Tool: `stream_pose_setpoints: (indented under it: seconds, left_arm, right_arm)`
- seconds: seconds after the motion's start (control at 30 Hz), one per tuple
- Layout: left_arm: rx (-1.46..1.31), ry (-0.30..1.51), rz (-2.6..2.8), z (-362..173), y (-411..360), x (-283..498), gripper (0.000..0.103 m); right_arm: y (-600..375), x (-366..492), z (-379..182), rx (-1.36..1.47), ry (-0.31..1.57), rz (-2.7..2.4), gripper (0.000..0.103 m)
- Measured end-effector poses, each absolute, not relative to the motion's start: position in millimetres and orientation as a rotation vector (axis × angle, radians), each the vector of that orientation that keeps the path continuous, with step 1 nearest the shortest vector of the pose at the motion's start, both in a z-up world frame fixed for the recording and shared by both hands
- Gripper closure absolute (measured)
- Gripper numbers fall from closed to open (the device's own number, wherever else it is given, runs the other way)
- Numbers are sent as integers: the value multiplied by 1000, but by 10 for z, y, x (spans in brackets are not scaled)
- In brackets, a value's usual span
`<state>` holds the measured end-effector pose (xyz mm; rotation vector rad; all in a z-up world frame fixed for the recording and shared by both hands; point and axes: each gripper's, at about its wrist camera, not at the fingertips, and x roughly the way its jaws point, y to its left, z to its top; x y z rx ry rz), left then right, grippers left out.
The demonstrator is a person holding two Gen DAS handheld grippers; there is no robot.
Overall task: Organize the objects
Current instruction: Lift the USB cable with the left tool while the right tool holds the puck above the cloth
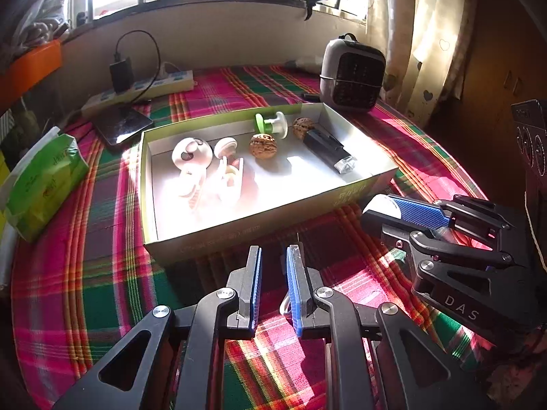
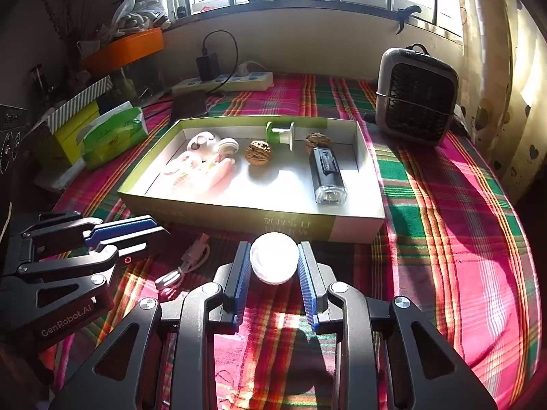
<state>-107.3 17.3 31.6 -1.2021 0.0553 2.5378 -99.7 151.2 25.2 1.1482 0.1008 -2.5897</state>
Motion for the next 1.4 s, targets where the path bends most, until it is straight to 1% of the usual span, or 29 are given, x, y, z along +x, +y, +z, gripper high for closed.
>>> stream_pose_setpoints:
  seconds: [0.03, 0.1, 0.27, 0.77, 0.9, 1.4]
  left_arm:
    - [-1205, 60, 2536, 306, 176, -1070, 85]
    - [-1217, 60, 2521, 275, 196, -1072, 81]
    - [-1250, 81, 2499, 191, 275, -1092, 80]
    - [-1283, 132, 2506, 104, 427, -1156, 80]
    - [-1287, 136, 2522, 101, 412, -1163, 87]
    - [-1268, 124, 2560, 186, 347, -1136, 87]
  right_arm:
    - [1514, -996, 249, 1149, 100, -2588, 74]
    - [1511, -1000, 245, 1151, 100, -2588, 74]
    - [1524, -1008, 232, 1159, 97, -2587, 74]
    - [1563, -1010, 207, 1170, 91, -2587, 74]
    - [1573, -1011, 199, 1172, 86, -2588, 74]
    - [1574, -998, 213, 1159, 79, -2588, 74]
